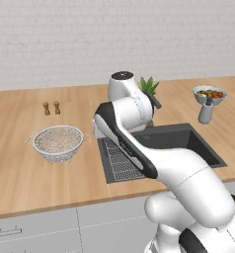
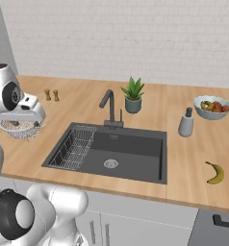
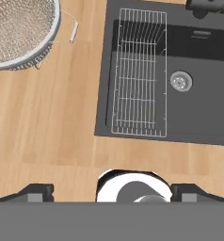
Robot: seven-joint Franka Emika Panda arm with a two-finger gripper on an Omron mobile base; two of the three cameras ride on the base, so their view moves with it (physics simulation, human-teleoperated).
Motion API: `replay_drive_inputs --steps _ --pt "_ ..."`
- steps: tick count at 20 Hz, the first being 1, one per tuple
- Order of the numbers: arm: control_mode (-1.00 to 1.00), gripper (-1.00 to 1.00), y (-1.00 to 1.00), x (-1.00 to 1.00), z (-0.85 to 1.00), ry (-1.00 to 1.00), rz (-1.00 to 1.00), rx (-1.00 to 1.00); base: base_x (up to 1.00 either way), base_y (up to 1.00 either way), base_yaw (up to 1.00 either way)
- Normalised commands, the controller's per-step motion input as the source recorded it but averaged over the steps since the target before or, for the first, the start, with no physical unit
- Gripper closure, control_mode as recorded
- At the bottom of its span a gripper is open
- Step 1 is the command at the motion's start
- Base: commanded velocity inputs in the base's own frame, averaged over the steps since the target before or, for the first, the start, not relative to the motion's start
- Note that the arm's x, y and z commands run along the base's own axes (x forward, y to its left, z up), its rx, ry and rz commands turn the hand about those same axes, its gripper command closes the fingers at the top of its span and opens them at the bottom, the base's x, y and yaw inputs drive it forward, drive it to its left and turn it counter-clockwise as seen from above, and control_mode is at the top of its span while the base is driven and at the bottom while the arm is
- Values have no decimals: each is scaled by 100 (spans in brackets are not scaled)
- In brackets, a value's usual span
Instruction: Put the colander in the sink, put the banana in the colander, and turn on the sink faucet and pour water over the colander.
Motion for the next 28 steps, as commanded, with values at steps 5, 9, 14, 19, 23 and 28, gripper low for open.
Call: replay_drive_inputs --steps 5,9,14,19,23,28 --pt "-100 -100 62 26 -15 0 -9 0 0 0 0" --pt "-100 -100 41 38 -30 0 -12 0 0 0 0" --pt "-100 -100 6 46 -33 0 -13 4 0 0 0" --pt "-100 -100 0 49 -34 0 -15 11 0 0 0" --pt "-100 -100 0 43 -32 0 -11 16 0 0 0" --pt "-100 -100 15 30 -23 0 -6 13 0 0 0"
